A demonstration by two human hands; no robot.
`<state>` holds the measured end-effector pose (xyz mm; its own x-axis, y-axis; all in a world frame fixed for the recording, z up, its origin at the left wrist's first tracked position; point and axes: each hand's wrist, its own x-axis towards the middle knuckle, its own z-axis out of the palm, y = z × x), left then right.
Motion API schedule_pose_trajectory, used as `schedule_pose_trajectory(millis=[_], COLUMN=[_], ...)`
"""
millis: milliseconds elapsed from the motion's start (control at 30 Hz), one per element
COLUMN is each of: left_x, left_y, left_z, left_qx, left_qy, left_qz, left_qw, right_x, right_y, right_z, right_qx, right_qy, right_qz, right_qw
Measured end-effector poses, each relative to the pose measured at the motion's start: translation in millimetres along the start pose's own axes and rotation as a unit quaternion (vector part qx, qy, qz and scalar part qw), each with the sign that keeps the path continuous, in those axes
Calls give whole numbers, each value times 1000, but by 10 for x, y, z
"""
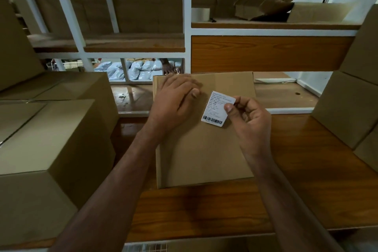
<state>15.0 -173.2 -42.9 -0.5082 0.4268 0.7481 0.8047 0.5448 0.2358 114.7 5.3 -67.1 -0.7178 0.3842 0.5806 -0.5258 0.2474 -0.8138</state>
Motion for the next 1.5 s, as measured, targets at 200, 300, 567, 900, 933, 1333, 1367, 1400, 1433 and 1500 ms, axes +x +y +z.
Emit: schedule_pose_trajectory(millis=[200, 300, 567, 900, 933, 1333, 1367, 1400, 1433, 1500], left_x=[-153, -203, -293, -139, -97, 238, 242, 245, 248, 244], left_y=[84, 80, 38, 32, 11, -172, -183, -189, -194, -195], left_z=[-47, -61, -49, -93, -92, -88, -78, -72, -63, -42], left_qx=[-129, -154, -157, -187, -188, -228, -229, -229, -226, -216], left_qy=[5, 6, 7, 61, 69, 103, 107, 112, 118, 128], left_qz=[5, -11, -31, -72, -75, -241, -240, -237, -234, -227], left_qw=[992, 988, 987, 978, 977, 938, 937, 937, 938, 941], right_x=[82, 89, 74, -29, -28, -44, -42, -35, -27, -38], right_y=[19, 32, 12, 255, 276, 420, 429, 434, 432, 409], right_z=[25, 73, 141, 117, 120, 122, 123, 119, 114, 132], right_qx=[-10, -22, -15, -70, -73, -219, -270, -330, -390, -479], right_qy=[-14, -33, -50, -25, -23, -41, -42, -39, -32, -32], right_qz=[11, 10, 14, -84, -94, -168, -181, -185, -177, -156], right_qw=[1000, 999, 999, 994, 993, 960, 945, 925, 903, 863])
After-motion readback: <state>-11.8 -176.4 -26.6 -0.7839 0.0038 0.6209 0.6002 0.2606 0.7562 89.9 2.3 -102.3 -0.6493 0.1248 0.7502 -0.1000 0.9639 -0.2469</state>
